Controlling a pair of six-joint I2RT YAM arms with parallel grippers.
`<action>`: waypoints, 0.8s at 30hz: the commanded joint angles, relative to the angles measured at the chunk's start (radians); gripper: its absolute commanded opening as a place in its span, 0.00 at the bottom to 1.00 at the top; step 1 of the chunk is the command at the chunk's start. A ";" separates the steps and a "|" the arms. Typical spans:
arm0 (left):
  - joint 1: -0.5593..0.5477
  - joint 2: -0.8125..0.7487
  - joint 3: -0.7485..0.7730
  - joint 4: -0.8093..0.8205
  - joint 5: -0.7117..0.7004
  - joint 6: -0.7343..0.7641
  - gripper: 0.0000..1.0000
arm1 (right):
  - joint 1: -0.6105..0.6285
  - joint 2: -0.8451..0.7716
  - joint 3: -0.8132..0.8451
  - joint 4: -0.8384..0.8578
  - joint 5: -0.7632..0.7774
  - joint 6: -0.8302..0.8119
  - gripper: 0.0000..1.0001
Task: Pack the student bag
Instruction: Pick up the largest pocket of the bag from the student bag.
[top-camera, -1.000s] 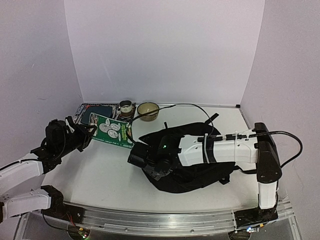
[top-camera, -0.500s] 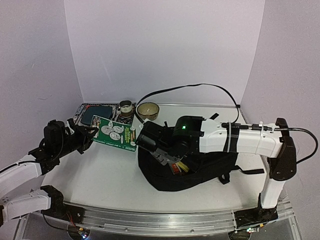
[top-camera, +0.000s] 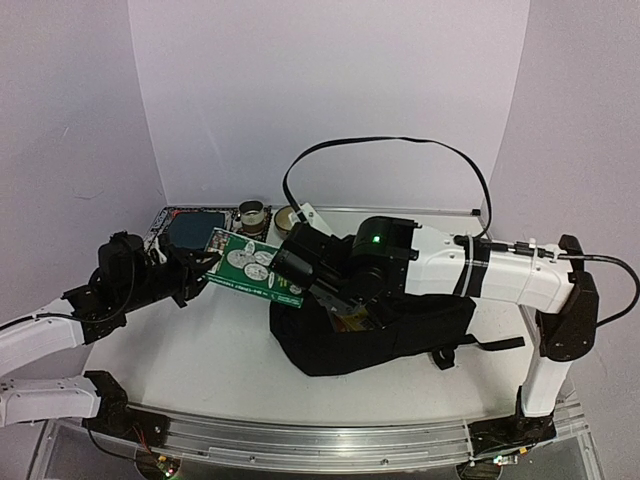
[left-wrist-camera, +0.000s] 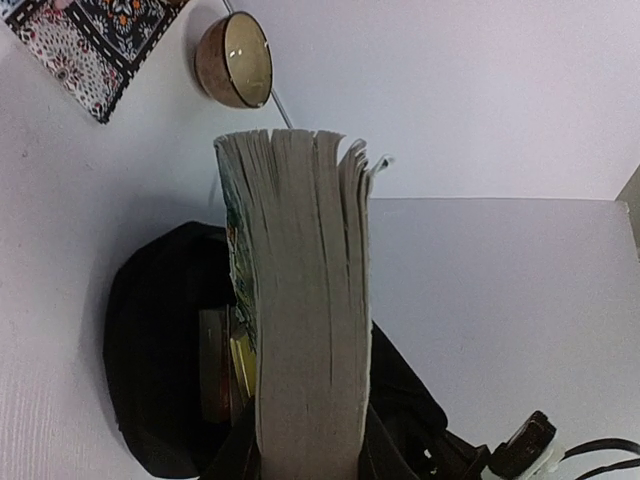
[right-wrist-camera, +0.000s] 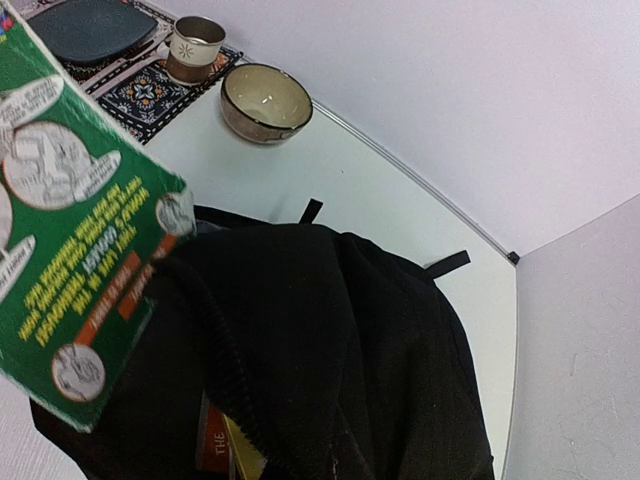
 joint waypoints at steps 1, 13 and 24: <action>-0.095 0.047 0.106 0.115 -0.068 -0.051 0.00 | 0.006 -0.045 0.059 0.073 0.085 0.028 0.00; -0.202 -0.019 0.015 0.101 -0.188 -0.125 0.00 | -0.024 -0.061 0.040 0.079 0.125 0.135 0.00; -0.219 0.017 0.043 0.055 -0.065 -0.105 0.00 | -0.068 -0.056 0.036 0.076 0.075 0.165 0.00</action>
